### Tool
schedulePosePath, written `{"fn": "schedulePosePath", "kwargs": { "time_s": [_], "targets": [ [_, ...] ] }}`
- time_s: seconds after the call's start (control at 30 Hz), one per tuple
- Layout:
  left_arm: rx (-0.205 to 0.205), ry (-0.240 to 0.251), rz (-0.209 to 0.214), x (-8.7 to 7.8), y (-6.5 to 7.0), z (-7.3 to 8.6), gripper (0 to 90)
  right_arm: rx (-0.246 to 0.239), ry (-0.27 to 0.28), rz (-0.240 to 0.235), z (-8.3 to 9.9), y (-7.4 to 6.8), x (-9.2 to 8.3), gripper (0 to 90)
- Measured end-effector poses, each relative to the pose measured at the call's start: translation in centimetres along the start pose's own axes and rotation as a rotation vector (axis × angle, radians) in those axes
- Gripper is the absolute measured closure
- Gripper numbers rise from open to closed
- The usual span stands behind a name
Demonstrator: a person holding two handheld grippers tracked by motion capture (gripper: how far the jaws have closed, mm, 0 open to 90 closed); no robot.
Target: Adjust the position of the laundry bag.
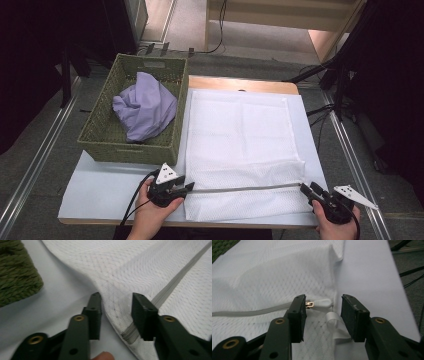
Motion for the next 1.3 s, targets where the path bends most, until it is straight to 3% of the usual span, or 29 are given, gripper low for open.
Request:
{"fn": "schedulePosePath", "kwargs": {
  "time_s": [0.1, 0.17, 0.23, 0.43, 0.6, 0.73, 0.87, 0.9, 1.0, 1.2, 1.3],
  "targets": [
    [-0.025, -0.016, 0.026, 0.0, -0.4, 0.1, 84.4, -0.016, -0.037, -0.003, 0.5, -0.6, 0.4, 62.7],
    [-0.033, -0.019, 0.037, 0.0, -0.6, 0.1, 90.0, -0.018, -0.048, 0.008, 0.5, -0.9, 0.4, 69.8],
    [-0.035, -0.021, 0.044, -0.1, -0.8, 0.0, 90.0, -0.025, -0.069, 0.006, 0.7, -1.3, 0.6, 75.1],
    [-0.047, -0.014, 0.016, -0.6, -2.3, 0.0, 90.0, -0.072, -0.12, -0.012, 1.4, -3.7, 1.3, 84.0],
    [-0.056, 0.002, -0.017, -1.2, -3.4, 0.2, 90.0, -0.131, -0.142, -0.036, 1.8, -5.9, 1.8, 83.8],
    [-0.074, 0.011, -0.025, -1.6, -4.2, 0.4, 89.1, -0.15, -0.145, -0.063, 1.9, -6.9, 1.7, 75.0],
    [-0.072, 0.052, -0.012, -2.4, -4.5, 0.3, 75.3, -0.135, -0.094, -0.112, 1.5, -6.9, 0.4, 71.9],
    [-0.075, 0.064, -0.012, -2.6, -4.5, 0.2, 67.0, -0.128, -0.076, -0.111, 1.4, -6.6, -0.3, 71.0],
    [-0.076, 0.125, -0.007, -3.8, -4.4, -0.2, 55.3, -0.107, -0.037, -0.083, 1.2, -5.4, -1.6, 69.2],
    [-0.027, 0.2, 0.024, -5.4, -2.4, -1.2, 54.9, -0.054, -0.008, -0.029, 1.1, -3.1, -2.8, 73.1],
    [-0.001, 0.218, 0.039, -5.6, -1.3, -1.7, 61.0, -0.022, -0.001, -0.023, 1.1, -2.4, -3.1, 77.5]
  ]
}}
Point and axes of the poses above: each handheld gripper's, and its own axes: x roughly forward along the jaws, z roughly out of its underside, y roughly to its right, the point moved 8 cm from there along x, roughly forward along the jaws, and after that the axes turned 7 degrees about -y, right-handed, at the moved point
